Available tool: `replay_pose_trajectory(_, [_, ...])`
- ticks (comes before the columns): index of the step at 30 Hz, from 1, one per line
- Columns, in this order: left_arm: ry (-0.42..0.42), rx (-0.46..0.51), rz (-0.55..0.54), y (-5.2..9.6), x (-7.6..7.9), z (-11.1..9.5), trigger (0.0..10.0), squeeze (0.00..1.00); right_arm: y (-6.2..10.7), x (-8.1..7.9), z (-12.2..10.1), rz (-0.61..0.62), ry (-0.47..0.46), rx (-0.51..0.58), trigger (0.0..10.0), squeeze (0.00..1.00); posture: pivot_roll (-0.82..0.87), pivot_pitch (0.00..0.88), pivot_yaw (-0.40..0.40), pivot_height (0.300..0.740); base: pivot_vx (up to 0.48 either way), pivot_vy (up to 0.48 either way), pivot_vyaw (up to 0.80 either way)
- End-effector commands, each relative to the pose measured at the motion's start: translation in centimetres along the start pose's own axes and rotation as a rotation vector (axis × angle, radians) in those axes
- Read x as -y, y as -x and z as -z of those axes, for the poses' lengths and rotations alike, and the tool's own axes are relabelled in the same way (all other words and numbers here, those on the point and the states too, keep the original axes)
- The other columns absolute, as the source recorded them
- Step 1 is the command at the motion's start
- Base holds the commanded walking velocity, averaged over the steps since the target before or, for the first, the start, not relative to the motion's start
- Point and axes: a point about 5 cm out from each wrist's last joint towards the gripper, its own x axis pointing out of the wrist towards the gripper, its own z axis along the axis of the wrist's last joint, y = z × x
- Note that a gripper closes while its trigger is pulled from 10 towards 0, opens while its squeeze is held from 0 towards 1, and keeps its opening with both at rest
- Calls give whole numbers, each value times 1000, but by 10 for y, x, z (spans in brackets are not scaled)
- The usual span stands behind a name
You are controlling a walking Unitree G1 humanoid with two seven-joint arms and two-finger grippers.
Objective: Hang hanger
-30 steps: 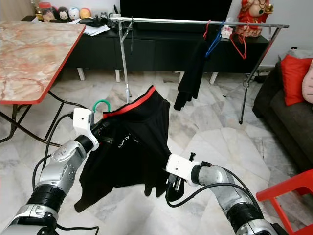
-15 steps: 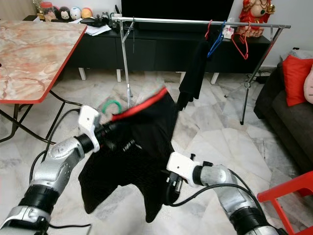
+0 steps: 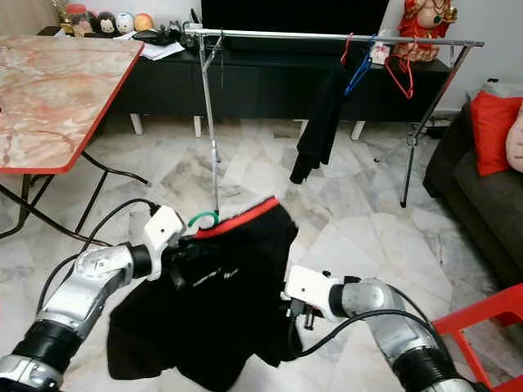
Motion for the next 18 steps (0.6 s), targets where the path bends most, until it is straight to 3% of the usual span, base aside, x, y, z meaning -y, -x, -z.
replay_pose_trajectory(1, [-61, -25, 21, 2, 0, 1, 10000, 0, 4, 1, 1, -10, 31, -19, 10000, 1000, -52, 0, -67, 740, 0, 0, 0])
replay_pose_trajectory(6, [-81, -76, 91, 8, 5, 10, 10000, 0, 8, 5, 3, 2, 38, -24, 10000, 1000, -52, 0, -63, 740, 0, 0, 0])
replay_pose_trajectory(15, [-119, -155, 397, 28, 27, 21, 10000, 0, 15, 14, 8, 37, 37, -20, 10000, 1000, -42, 0, -67, 740, 0, 0, 0])
replay_pose_trajectory(18, [-126, -175, 436, 30, 29, 24, 10000, 0, 15, 14, 9, 35, 42, -24, 10000, 1000, -41, 0, -69, 740, 0, 0, 0])
